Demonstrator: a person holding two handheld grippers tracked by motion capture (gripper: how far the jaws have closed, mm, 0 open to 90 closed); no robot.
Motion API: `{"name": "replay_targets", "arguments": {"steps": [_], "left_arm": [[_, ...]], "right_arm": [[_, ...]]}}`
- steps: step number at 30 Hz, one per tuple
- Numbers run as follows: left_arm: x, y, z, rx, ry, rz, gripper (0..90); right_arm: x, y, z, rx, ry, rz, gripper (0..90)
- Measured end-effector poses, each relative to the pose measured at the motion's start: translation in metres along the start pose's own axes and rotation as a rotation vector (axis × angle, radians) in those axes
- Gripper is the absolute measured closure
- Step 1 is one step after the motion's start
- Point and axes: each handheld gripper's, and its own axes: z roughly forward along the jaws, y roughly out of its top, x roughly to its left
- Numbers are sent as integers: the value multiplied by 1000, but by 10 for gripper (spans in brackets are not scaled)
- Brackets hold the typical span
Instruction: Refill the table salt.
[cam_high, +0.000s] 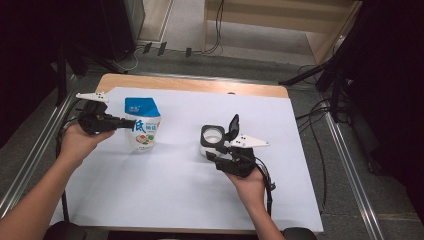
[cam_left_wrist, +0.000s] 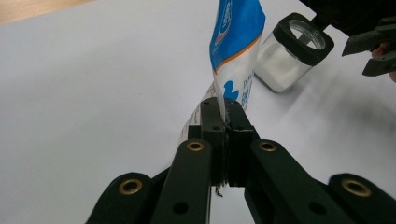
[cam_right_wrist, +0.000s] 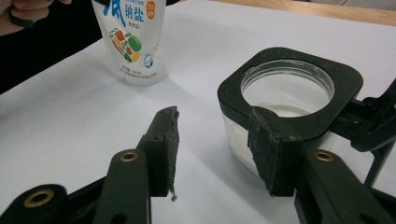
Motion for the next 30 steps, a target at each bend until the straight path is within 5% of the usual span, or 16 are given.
{"name": "replay_targets", "arguments": {"steps": [18, 30], "left_arm": [[3, -24, -14, -23, -4, -34, 895], [2, -25, -14, -24, -7, -17, 861]], "right_arm": [[-5, 3, 1, -11, 3, 8, 547], [-6, 5, 2, -8, -1, 5, 547]]}}
